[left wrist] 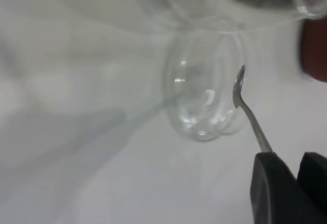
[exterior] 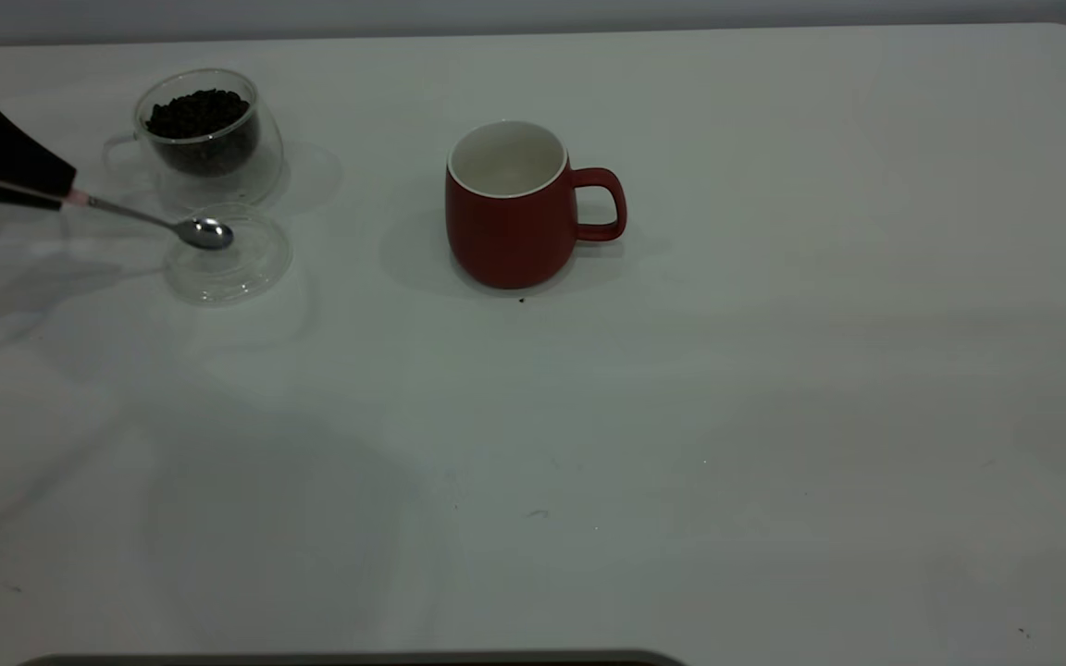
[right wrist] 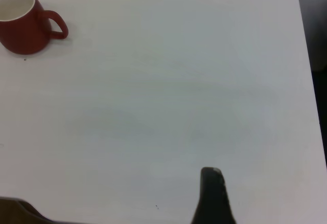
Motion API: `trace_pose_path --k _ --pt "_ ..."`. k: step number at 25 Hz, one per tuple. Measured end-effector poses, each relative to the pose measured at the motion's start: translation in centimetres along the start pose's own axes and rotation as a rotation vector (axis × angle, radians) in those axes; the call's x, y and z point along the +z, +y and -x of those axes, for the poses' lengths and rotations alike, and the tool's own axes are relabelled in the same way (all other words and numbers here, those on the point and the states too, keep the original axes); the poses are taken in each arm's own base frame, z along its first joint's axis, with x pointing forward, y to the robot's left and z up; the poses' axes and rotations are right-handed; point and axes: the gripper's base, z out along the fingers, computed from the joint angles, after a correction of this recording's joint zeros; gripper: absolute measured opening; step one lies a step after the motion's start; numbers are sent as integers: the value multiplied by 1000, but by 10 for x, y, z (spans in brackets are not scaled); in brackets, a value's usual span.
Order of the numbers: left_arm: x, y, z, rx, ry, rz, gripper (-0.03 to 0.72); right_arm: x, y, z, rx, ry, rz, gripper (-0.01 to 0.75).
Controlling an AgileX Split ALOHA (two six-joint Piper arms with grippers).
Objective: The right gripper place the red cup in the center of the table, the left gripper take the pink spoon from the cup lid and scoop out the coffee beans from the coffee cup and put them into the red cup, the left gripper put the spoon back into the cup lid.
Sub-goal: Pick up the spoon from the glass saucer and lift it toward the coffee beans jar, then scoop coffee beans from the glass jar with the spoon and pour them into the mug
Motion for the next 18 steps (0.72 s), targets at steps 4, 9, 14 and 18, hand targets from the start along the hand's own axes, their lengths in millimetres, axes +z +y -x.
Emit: trace_pose_path --k 4,9,14,18 --pt "-12 -18 2 37 15 -62 115 0 0 0 0 0 0 590" --pt "-22 -33 15 89 -67 -124 115 0 0 0 0 0 0 590" --pt "-43 -45 42 164 -153 -84 115 0 0 0 0 0 0 590" --pt "-47 -38 53 146 -240 18 115 0 0 0 0 0 0 590"
